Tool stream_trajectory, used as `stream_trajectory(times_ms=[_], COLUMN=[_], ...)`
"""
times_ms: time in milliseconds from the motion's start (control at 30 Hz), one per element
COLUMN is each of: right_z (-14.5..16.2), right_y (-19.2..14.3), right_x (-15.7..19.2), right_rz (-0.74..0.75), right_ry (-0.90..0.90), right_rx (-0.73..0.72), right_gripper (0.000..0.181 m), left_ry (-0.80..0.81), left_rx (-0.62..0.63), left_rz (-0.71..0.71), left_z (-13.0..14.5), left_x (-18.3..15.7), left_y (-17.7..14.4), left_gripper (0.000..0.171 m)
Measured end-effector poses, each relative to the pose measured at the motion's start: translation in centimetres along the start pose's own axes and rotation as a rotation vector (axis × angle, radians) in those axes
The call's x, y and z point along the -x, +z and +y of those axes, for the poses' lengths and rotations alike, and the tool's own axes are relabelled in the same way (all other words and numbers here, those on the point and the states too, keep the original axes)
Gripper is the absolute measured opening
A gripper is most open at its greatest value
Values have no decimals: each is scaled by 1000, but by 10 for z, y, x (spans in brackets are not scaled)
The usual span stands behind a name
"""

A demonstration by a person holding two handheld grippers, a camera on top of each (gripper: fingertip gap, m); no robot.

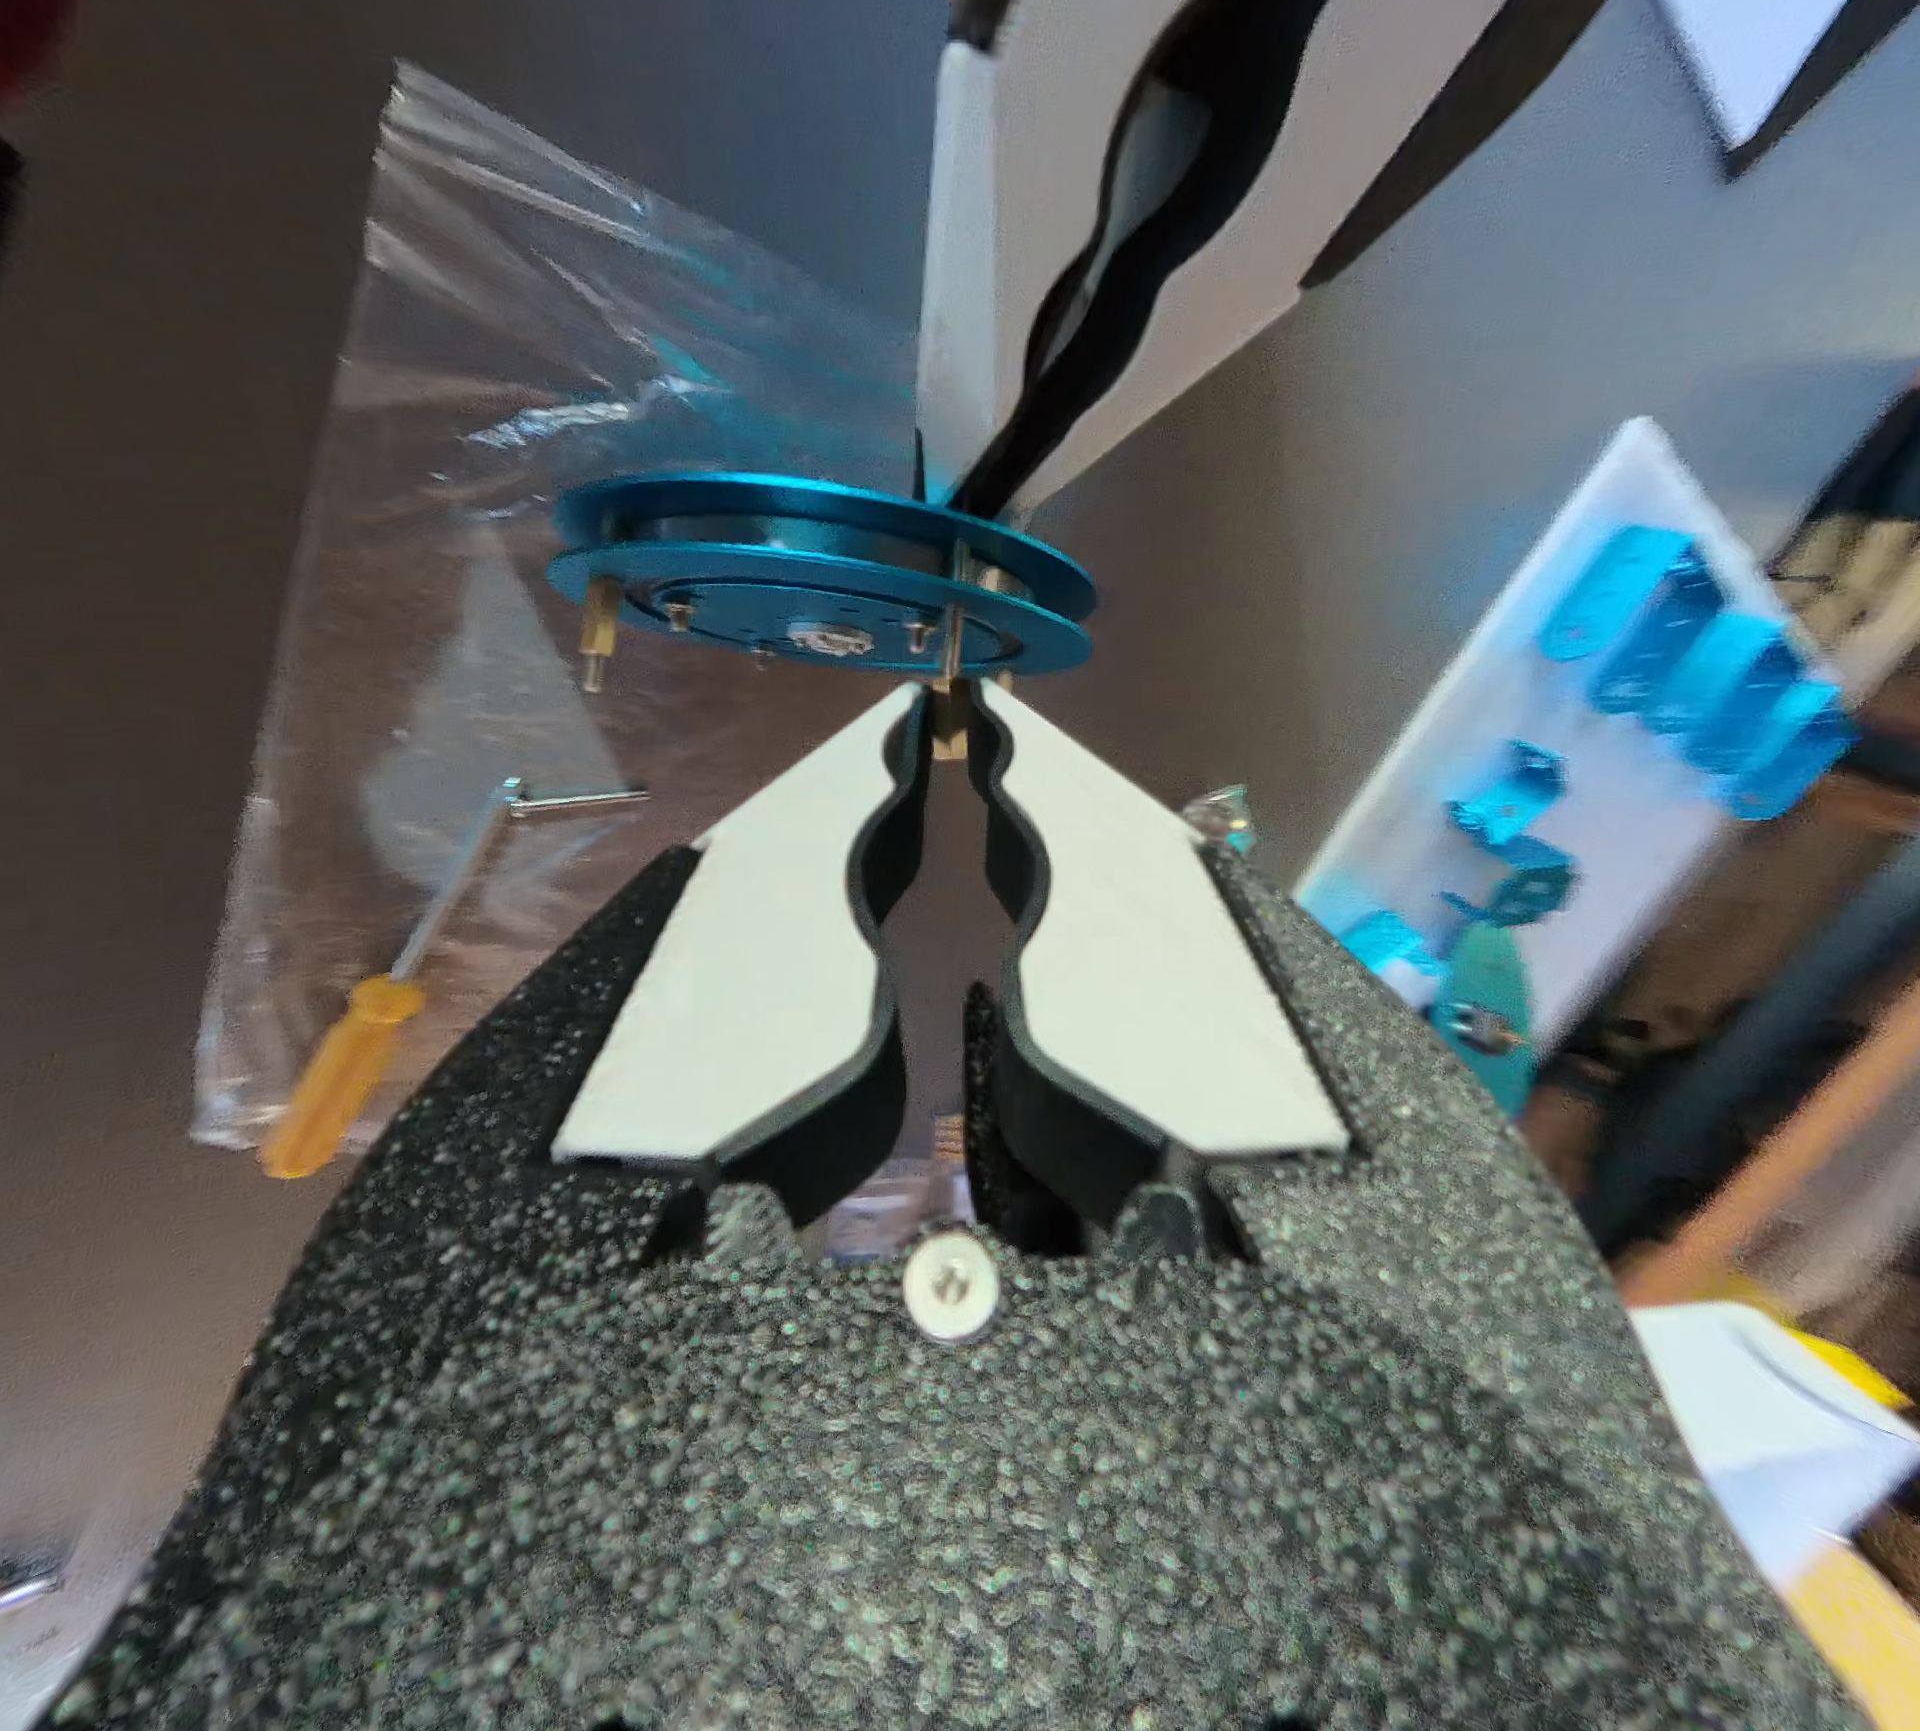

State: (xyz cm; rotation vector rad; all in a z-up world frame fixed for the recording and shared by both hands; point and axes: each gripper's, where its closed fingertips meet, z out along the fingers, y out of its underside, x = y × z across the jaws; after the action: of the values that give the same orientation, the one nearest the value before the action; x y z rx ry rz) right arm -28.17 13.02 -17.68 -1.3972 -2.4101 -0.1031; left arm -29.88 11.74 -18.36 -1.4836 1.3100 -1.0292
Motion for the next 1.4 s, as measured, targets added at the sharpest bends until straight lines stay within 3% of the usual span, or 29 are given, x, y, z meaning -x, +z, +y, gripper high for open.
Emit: stream_trajectory(times_ms=[267,733,833,967,1033,1100,1267,1400], right_z=[-2,15,3,-19,-25,-24,-17,-7], right_y=[-1,9,1,-25,-25,-7,-12,-4], right_x=[9,6,2,-18,-15,-7,-2,1], right_rz=[-416,-245,-193,-101,-132,-164,-161,-117], right_ry=[413,364,419,579,635,687,734,733], right_rx=[-94,-147,-343,-798,-980,-1000,-1093,-1047], right_gripper=[5,5,5,5,5,5,5,5], left_ry=[54,30,33,28,26,29,19,13], left_rx=[6,11,15,7,3,-1,-5,-5], left_rz=[-12,-8,-8,3,8,10,10,9], left_z=[0,1,2,1,1,0,0,1], left_x=[-3,2,2,1,0,0,1,3], left_y=[0,-1,-2,-1,-1,-1,-1,-1], left_gripper=[4,4,4,4,4,4,4,5])
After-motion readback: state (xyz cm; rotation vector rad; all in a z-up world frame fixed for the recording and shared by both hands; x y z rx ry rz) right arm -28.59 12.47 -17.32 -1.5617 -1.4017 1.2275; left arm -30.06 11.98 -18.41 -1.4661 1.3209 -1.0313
